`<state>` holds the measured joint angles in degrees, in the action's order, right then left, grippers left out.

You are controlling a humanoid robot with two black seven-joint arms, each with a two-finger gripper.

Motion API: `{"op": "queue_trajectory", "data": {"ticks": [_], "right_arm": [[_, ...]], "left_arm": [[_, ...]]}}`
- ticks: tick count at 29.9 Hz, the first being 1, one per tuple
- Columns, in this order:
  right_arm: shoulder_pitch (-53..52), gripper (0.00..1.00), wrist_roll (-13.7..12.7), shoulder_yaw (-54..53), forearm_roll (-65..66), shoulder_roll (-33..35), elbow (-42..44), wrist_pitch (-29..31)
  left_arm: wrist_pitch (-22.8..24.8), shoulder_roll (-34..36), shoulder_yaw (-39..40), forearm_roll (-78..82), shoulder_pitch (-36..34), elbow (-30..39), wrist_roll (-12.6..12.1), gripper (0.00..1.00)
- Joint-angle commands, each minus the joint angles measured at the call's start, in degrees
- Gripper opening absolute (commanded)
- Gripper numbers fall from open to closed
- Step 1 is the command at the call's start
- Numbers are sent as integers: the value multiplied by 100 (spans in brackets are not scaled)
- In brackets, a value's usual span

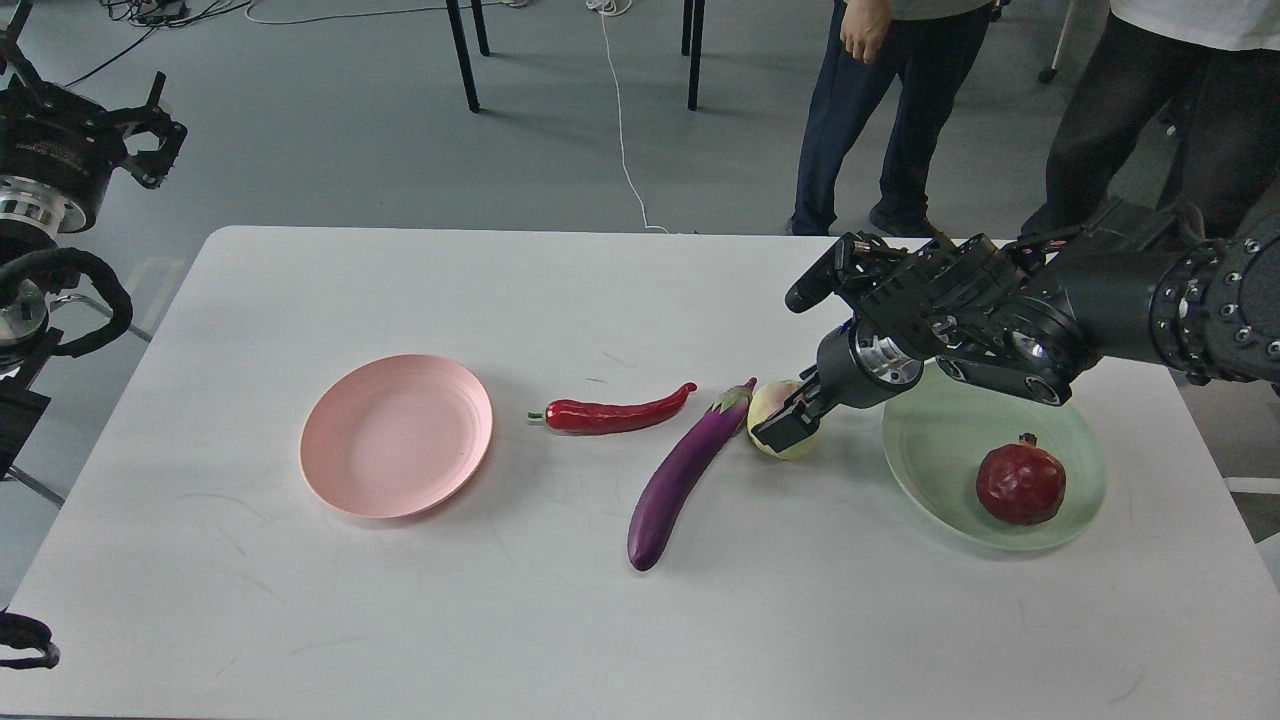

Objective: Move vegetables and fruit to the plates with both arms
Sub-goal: 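Grasp the peach with the right gripper and lift it, then lower the peach onto the green plate and release it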

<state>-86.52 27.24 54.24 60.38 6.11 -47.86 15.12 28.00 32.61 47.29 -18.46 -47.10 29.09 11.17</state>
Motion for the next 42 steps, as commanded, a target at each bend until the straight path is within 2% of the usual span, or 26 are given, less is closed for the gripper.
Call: {"op": "queue_trajectory", "data": {"ticks": [1, 7, 15, 19, 25, 29, 37, 42], "right_arm": [[65, 96, 1, -1, 0, -31, 5, 0], [91, 90, 1, 43, 0, -66, 5, 0], [30, 70, 1, 114, 8, -66, -39, 0], [-321, 69, 18, 96, -36, 47, -249, 0], [-1130, 70, 27, 8, -36, 908, -1005, 0], [-1227, 70, 27, 61, 0, 1593, -1217, 0], [-754, 70, 27, 228, 219, 2736, -1217, -18], [-305, 70, 27, 193, 246, 3036, -1191, -79]], "left_arm": [[0, 0, 0, 0, 17, 0, -1, 98], [0, 0, 0, 0, 17, 0, 8, 98], [0, 0, 0, -8, 17, 0, 8, 98], [0, 26, 0, 0, 17, 0, -1, 98], [0, 53, 9, -8, 8, 0, -1, 98], [0, 62, 9, 0, 8, 9, -1, 98], [0, 62, 0, 0, 8, 9, -27, 98], [0, 62, -9, 9, 8, 9, -36, 98]]}}
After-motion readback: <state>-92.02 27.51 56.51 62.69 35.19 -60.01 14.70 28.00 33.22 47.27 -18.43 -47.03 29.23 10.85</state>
